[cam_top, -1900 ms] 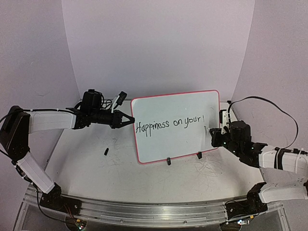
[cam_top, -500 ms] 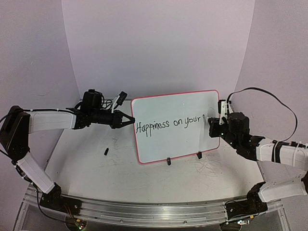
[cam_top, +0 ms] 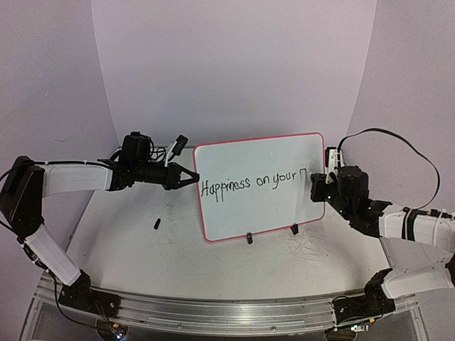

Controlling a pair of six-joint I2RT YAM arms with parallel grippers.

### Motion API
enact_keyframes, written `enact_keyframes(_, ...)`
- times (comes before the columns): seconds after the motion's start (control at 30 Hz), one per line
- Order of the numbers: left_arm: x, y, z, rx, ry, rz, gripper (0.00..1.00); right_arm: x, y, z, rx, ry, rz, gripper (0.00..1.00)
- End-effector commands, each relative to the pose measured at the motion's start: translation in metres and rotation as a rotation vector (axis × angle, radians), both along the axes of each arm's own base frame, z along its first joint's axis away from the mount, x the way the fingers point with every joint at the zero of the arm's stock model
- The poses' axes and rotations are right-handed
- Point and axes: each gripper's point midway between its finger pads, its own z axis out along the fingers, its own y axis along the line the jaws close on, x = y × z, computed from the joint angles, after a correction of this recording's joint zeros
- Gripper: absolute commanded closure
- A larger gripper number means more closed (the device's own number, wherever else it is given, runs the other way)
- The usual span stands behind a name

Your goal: Write a sentence on the whiteboard

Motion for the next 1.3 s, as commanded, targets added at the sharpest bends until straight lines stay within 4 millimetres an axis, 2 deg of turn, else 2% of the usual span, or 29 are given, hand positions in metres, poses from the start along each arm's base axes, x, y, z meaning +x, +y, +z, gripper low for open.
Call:
enact_keyframes(0.0,-0.011,-0.011,0.023,-0.023,-0.066,-0.069,1.0,-0.004,0.003,0.006,0.03,-0.005,0.023,1.0)
enact_keyframes(0.2,-0.011,-0.011,0.023,-0.023,-0.066,-0.069,1.0,-0.007,0.011,-0.006,0.037,0.03,0.064,1.0)
enact_keyframes(0.37,-0.011,-0.011,0.023,-0.023,-0.066,-0.069,1.0,-0.008,0.017,-0.009,0.046,0.043,0.095,1.0)
enact_keyframes(0.47,-0.011,-0.01,0.023,-0.023,-0.068,-0.068,1.0,-0.01,0.019,-0.003,0.056,0.026,0.114,1.0)
enact_keyframes(0.53,-0.011,-0.01,0.023,-0.023,-0.067,-0.067,1.0,-0.011,0.014,0.006,0.071,-0.003,0.094,1.0)
enact_keyframes(0.6,-0.011,-0.01,0.023,-0.023,-0.068,-0.067,1.0,-0.013,-0.001,0.014,0.071,-0.036,0.028,1.0)
enact_keyframes(0.7,-0.011,-0.01,0.024,-0.023,-0.069,-0.066,1.0,-0.015,-0.016,0.017,0.061,-0.054,-0.038,1.0)
enact_keyframes(0.83,-0.011,-0.011,0.024,-0.025,-0.069,-0.07,1.0,-0.01,-0.015,0.011,0.048,-0.027,-0.044,1.0)
enact_keyframes(1.27,-0.012,-0.01,0.024,-0.023,-0.07,-0.069,1.0,0.001,-0.015,0.015,0.047,-0.058,-0.068,1.0)
